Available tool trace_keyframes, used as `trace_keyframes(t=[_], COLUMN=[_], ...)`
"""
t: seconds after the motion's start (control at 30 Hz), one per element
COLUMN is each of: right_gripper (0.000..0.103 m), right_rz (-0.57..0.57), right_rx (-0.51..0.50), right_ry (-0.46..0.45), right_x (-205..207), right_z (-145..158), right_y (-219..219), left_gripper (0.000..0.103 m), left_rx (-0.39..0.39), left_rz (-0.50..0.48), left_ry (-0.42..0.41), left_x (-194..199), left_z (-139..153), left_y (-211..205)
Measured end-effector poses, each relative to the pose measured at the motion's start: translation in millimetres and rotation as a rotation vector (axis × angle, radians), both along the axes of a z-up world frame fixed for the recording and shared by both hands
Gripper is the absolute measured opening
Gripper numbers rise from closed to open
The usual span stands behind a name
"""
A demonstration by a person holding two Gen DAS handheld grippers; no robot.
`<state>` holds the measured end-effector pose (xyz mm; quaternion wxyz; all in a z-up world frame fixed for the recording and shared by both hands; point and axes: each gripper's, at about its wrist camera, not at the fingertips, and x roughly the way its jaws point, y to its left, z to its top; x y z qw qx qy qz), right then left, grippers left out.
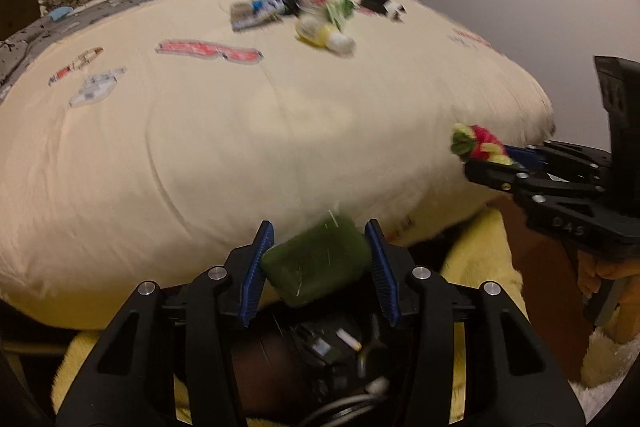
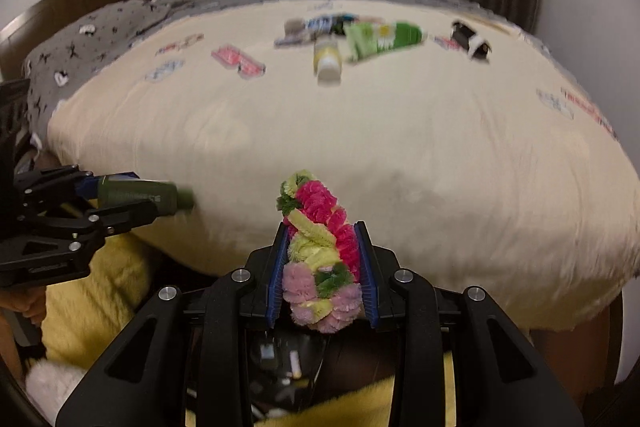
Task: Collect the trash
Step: 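Lower both held items into the bin and open both tools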
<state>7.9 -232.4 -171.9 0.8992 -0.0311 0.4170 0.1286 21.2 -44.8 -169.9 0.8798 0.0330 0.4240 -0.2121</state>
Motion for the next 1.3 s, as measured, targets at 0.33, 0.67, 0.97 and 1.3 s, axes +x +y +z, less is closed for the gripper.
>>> trace_keyframes(t=[0.33, 0.67, 0.97, 1.3], right_gripper=[0.032, 0.033, 0.053, 0.078], right_rz=[0.022, -0.008, -0.031, -0.096], right_rx=[0.012, 0.036, 0.058, 0.076], right_ry=[0.215, 0.377, 0.377, 0.215], right_x=[-12, -6, -6, 10], right_z=[-75, -123, -117, -61], right_y=[21, 23, 13, -15], left_gripper=[0.026, 0.026, 0.054, 0.067], left_rx=[0.031, 0.079, 0.092, 0.079], left_rz=[-0.056, -0.084, -0.072, -0.013], left_ry=[0.193, 0.35, 0.386, 0.259], left_x=[-10, 0, 2, 8], left_z=[-69, -125, -137, -88], left_y=[-14, -27, -22, 0])
